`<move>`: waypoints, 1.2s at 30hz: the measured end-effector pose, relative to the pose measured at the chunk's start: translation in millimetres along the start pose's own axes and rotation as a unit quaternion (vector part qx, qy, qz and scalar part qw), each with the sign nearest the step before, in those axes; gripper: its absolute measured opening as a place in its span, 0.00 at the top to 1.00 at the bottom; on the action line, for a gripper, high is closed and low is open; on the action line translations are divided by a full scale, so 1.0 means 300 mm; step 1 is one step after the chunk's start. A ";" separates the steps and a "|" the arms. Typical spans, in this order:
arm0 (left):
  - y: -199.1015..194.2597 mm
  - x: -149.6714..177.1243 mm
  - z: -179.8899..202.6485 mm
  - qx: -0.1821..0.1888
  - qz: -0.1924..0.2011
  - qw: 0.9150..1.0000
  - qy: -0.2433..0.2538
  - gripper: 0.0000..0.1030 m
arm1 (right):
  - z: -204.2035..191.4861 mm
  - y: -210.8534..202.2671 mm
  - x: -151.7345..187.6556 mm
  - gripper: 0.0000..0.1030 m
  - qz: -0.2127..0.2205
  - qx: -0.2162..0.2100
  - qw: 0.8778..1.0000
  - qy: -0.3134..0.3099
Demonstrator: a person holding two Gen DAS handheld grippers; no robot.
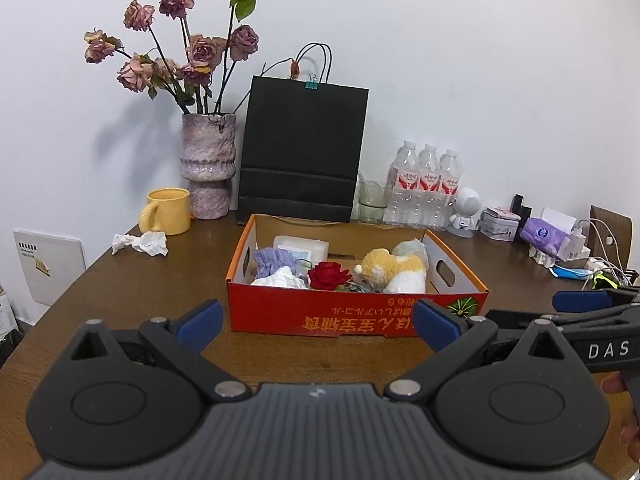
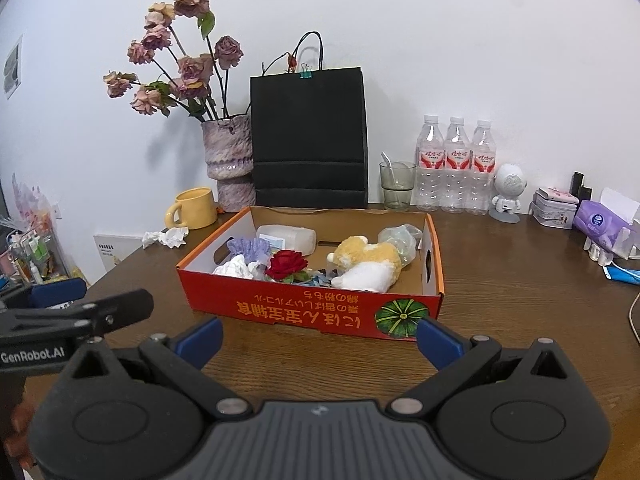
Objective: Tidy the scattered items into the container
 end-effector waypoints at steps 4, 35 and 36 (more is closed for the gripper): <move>0.005 0.004 0.005 0.002 -0.003 1.000 0.000 0.00 | 0.003 -0.006 0.002 0.00 0.002 0.001 1.000 0.002; 0.044 0.021 0.019 -0.005 -0.015 1.000 0.004 0.00 | 0.012 0.007 0.024 0.00 0.005 0.003 1.000 0.004; 0.043 0.020 0.019 -0.005 -0.015 1.000 0.004 0.00 | 0.013 0.007 0.025 0.00 0.005 0.003 1.000 0.004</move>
Point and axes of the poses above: each gripper's, at about its wrist camera, not at the fingertips, and y roughly the way its jaws point, z to its right, x to its underside, the point moved 1 cm from there along y, roughly the way its jaws point, and after that the axes turned 13 degrees about y, right-handed, at the moved point
